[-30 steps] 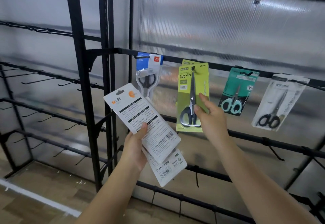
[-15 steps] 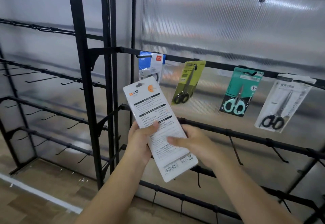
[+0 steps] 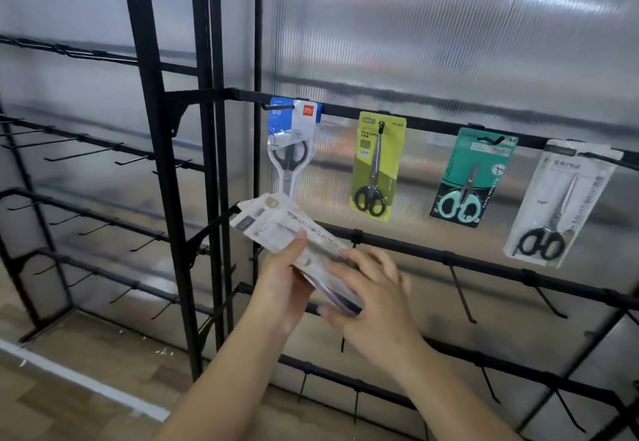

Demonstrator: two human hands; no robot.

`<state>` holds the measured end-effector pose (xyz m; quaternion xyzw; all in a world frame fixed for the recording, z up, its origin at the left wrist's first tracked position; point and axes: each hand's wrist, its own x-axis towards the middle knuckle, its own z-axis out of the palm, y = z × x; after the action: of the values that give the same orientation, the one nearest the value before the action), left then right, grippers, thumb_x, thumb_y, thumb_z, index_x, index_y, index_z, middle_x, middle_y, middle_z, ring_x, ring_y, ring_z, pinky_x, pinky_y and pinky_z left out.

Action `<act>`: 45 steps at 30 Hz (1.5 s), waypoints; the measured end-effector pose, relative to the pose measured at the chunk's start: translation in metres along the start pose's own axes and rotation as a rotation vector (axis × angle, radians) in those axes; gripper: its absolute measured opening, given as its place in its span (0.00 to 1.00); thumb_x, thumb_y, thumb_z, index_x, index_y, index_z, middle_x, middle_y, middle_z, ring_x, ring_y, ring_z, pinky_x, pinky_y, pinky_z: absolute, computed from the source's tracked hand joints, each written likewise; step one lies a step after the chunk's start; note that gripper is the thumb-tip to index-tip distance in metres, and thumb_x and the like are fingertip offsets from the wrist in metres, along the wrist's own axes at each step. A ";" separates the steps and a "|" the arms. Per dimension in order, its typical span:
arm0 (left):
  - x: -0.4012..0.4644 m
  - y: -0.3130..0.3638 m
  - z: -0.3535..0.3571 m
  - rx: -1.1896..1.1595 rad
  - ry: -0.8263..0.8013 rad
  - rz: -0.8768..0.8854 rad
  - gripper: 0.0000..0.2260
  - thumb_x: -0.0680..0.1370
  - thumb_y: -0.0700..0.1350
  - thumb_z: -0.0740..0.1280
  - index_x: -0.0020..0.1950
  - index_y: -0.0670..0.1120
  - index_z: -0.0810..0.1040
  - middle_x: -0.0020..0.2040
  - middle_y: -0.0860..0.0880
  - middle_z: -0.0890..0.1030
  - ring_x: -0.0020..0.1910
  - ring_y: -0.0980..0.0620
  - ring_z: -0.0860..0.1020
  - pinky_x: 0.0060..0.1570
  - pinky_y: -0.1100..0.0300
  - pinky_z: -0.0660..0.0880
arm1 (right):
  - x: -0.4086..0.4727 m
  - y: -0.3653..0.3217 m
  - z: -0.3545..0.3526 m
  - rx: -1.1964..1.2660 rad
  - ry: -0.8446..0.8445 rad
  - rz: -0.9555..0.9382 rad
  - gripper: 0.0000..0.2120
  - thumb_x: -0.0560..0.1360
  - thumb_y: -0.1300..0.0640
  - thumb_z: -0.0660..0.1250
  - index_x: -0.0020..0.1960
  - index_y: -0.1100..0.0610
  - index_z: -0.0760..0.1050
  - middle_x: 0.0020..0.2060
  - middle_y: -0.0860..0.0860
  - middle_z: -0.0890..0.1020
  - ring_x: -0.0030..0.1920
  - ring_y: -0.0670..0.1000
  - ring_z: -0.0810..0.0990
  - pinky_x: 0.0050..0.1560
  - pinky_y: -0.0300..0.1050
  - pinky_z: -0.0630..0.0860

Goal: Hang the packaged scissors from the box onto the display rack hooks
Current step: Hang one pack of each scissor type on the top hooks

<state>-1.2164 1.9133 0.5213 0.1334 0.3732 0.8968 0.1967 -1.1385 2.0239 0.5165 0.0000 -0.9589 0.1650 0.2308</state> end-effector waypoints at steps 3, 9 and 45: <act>0.002 -0.002 -0.011 -0.039 -0.011 0.010 0.19 0.75 0.45 0.62 0.65 0.42 0.73 0.57 0.40 0.80 0.55 0.41 0.79 0.55 0.46 0.77 | -0.001 0.007 0.001 0.066 -0.094 0.001 0.27 0.69 0.31 0.59 0.66 0.38 0.70 0.71 0.35 0.53 0.72 0.42 0.38 0.69 0.47 0.42; 0.006 -0.004 -0.008 -0.021 -0.008 0.038 0.25 0.70 0.42 0.72 0.67 0.42 0.72 0.62 0.39 0.79 0.61 0.39 0.77 0.59 0.42 0.73 | -0.012 0.020 0.011 0.158 0.266 0.077 0.38 0.63 0.50 0.77 0.70 0.48 0.67 0.69 0.43 0.54 0.67 0.46 0.54 0.67 0.58 0.61; 0.025 -0.152 0.136 0.029 -0.270 -0.215 0.19 0.59 0.32 0.65 0.48 0.45 0.81 0.46 0.41 0.84 0.41 0.43 0.83 0.33 0.51 0.79 | -0.122 0.213 -0.145 0.284 0.664 0.728 0.49 0.65 0.47 0.76 0.76 0.45 0.50 0.57 0.50 0.61 0.53 0.47 0.64 0.56 0.40 0.65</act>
<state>-1.1476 2.1067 0.5073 0.2149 0.3683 0.8391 0.3377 -0.9818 2.2621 0.5163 -0.3551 -0.7399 0.3544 0.4482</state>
